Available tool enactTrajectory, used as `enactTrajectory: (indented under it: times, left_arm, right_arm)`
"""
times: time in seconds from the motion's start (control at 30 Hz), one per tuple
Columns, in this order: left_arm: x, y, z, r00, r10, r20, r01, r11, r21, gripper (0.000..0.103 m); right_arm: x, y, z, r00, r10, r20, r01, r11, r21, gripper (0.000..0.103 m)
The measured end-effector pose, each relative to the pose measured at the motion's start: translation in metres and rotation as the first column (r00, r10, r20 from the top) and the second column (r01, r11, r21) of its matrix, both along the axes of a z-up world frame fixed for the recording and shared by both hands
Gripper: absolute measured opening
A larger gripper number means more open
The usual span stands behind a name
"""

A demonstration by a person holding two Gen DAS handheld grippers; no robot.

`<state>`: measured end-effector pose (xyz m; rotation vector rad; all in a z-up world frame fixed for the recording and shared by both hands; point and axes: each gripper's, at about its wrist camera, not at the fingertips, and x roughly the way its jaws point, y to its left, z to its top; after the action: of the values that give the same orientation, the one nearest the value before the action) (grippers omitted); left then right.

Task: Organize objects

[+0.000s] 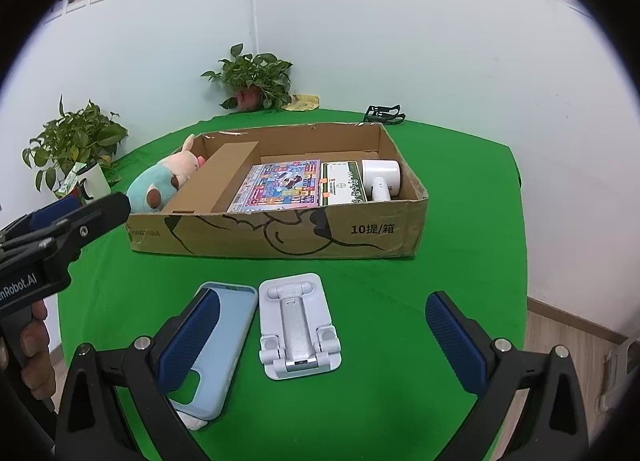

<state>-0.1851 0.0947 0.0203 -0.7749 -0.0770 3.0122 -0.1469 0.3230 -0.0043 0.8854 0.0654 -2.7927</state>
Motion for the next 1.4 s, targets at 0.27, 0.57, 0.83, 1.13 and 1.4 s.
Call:
enactTrajectory:
  times: [0.27, 0.57, 0.83, 1.13, 1.4]
  left_arm:
    - [-0.011, -0.010, -0.031, 0.993, -0.039, 0.110, 0.033, 0.998, 0.058, 0.100]
    - [-0.022, -0.021, -0.080, 0.946, -0.120, 0.300, 0.082, 0.987, 0.139, 0.087]
    - [-0.031, -0.015, -0.114, 0.886, -0.181, 0.427, 0.105, 0.975, 0.195, 0.055]
    - [-0.033, -0.008, -0.122, 0.867, -0.184, 0.462, 0.111, 0.977, 0.181, 0.023]
    - [-0.030, 0.005, -0.122, 0.865, -0.178, 0.470, 0.129, 0.982, 0.135, 0.008]
  right_arm:
    - [0.005, -0.012, -0.016, 0.993, 0.070, 0.091, -0.071, 0.997, 0.008, 0.102]
    - [0.013, -0.040, -0.048, 0.939, 0.225, 0.261, -0.209, 0.974, -0.088, 0.097]
    - [0.000, -0.042, -0.067, 0.924, 0.177, 0.338, -0.166, 0.984, -0.063, 0.056]
    - [0.002, -0.057, -0.070, 0.917, 0.201, 0.345, -0.207, 0.978, -0.019, 0.018]
    - [0.005, -0.058, -0.071, 0.914, 0.207, 0.350, -0.206, 0.978, -0.039, 0.013]
